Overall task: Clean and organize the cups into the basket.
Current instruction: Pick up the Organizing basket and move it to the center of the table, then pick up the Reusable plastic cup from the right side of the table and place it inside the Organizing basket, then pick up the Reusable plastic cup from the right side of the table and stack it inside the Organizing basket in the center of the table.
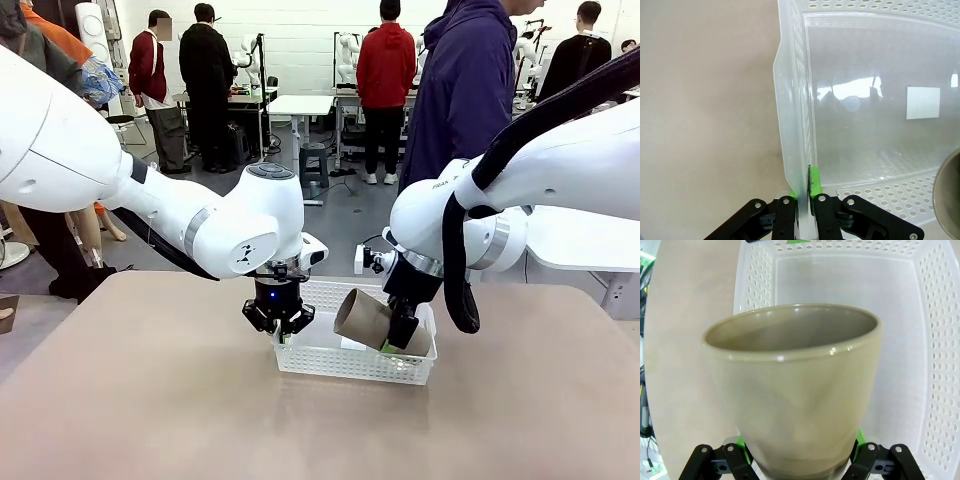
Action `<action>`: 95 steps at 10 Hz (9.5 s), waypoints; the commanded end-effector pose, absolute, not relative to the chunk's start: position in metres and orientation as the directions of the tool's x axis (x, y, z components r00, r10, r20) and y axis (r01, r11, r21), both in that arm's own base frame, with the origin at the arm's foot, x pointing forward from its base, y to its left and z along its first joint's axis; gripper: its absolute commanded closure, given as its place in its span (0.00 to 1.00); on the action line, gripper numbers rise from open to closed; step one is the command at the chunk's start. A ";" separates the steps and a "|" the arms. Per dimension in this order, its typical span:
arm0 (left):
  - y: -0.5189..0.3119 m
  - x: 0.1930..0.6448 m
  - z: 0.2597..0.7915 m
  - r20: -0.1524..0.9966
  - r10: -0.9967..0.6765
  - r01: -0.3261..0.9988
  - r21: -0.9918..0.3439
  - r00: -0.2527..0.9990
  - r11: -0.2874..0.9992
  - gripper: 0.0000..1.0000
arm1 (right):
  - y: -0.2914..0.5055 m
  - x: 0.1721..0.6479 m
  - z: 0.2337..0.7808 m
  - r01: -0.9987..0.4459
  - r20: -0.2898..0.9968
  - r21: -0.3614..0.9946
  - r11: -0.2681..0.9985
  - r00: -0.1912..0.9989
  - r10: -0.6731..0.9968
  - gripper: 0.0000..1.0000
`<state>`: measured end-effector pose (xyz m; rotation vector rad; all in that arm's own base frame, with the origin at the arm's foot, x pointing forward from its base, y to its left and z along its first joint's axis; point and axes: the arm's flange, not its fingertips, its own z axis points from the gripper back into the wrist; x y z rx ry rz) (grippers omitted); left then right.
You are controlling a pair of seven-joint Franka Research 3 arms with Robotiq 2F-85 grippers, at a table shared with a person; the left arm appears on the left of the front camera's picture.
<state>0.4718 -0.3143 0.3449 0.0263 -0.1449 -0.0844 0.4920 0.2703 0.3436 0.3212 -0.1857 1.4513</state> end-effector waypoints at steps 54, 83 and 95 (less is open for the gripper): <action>-0.315 0.472 0.345 0.144 -0.086 0.082 0.032 0.986 0.996 1.00 | -0.153 0.402 0.320 -0.948 0.896 0.053 0.313 0.184 0.405 0.00; -0.315 0.472 0.345 0.144 -0.086 0.082 0.032 0.986 0.996 1.00 | -0.013 0.492 0.231 -0.997 0.942 0.079 0.003 0.076 0.328 0.00; -0.315 0.472 0.345 0.144 -0.086 0.082 0.032 0.986 0.996 1.00 | -0.011 0.443 0.413 -0.947 0.876 0.205 0.247 0.290 0.385 0.78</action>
